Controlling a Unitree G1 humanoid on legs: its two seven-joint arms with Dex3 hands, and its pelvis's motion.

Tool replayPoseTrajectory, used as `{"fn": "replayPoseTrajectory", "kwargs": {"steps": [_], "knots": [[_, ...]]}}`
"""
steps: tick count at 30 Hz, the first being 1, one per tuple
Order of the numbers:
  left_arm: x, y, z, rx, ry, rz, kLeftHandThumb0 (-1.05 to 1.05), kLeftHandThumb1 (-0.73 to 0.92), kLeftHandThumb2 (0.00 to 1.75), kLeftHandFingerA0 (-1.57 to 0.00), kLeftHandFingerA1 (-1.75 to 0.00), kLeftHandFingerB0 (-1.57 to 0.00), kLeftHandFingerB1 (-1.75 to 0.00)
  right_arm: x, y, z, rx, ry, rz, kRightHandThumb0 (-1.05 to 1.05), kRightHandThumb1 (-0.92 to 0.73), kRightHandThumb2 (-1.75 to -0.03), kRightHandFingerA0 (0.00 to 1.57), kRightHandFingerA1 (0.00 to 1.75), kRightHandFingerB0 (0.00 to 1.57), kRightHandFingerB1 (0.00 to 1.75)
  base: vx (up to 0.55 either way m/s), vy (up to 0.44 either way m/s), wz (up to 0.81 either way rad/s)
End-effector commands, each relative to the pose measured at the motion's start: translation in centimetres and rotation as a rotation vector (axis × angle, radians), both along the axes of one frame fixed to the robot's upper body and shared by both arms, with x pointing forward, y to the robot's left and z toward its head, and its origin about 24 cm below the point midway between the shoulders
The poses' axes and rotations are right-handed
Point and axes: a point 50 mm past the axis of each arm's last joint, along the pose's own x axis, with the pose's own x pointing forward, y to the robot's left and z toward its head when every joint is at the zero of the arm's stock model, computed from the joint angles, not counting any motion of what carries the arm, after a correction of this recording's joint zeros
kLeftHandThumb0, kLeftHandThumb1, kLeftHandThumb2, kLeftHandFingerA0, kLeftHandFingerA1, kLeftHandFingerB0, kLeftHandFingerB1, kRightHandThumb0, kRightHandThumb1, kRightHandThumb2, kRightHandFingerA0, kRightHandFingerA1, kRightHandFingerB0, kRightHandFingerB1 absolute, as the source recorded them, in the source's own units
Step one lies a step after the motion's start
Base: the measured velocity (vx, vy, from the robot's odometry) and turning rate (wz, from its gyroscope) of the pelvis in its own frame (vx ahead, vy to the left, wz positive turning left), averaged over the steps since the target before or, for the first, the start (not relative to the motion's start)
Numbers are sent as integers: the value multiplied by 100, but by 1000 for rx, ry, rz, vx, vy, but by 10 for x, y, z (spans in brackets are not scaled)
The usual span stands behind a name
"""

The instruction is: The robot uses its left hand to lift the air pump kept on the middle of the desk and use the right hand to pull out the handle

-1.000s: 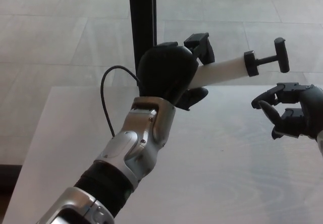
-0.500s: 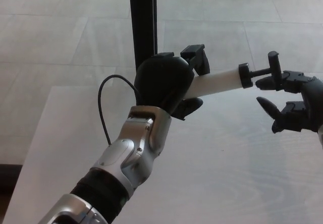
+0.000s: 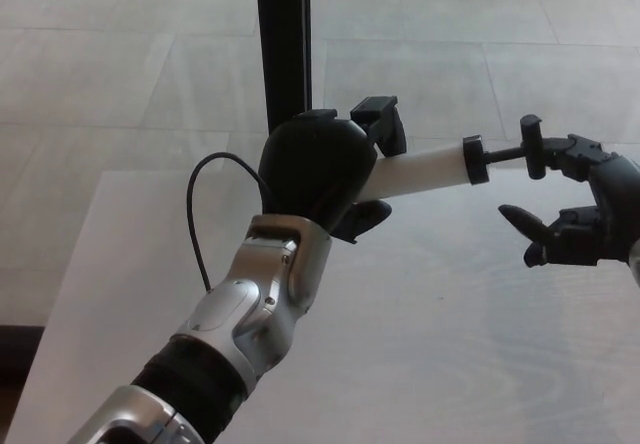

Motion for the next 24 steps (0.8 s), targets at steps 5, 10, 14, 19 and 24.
{"fn": "replayPoseTrajectory", "kwargs": {"steps": [5,10,14,19,24], "knots": [[-3,1,-9,73,-2,1,-22,61,81,-84,-166,-67,-138,-2,3,2,60,-59,10,-29,-71,-62,103,126,55,46,0,0,0],[-7,2,-19,95,18,-15,-23,54,88,-85,-146,-87,-99,-2,4,6,84,-80,-3,-27,-73,-66,90,149,71,56,0,0,0],[-8,1,-23,132,15,-36,-22,54,96,-85,-148,-82,-115,-2,4,8,93,-92,-28,-18,-75,-70,87,162,78,64,0,0,0],[-9,1,-23,123,23,-31,-23,55,96,-87,-142,-86,-94,-3,3,6,80,-112,-34,-17,-71,-79,92,166,88,75,0,0,0],[-9,0,-21,119,27,-27,-21,56,94,-85,-140,-82,-109,-2,1,7,53,-117,-22,-13,-68,-87,85,155,88,103,0,0,0]]}}
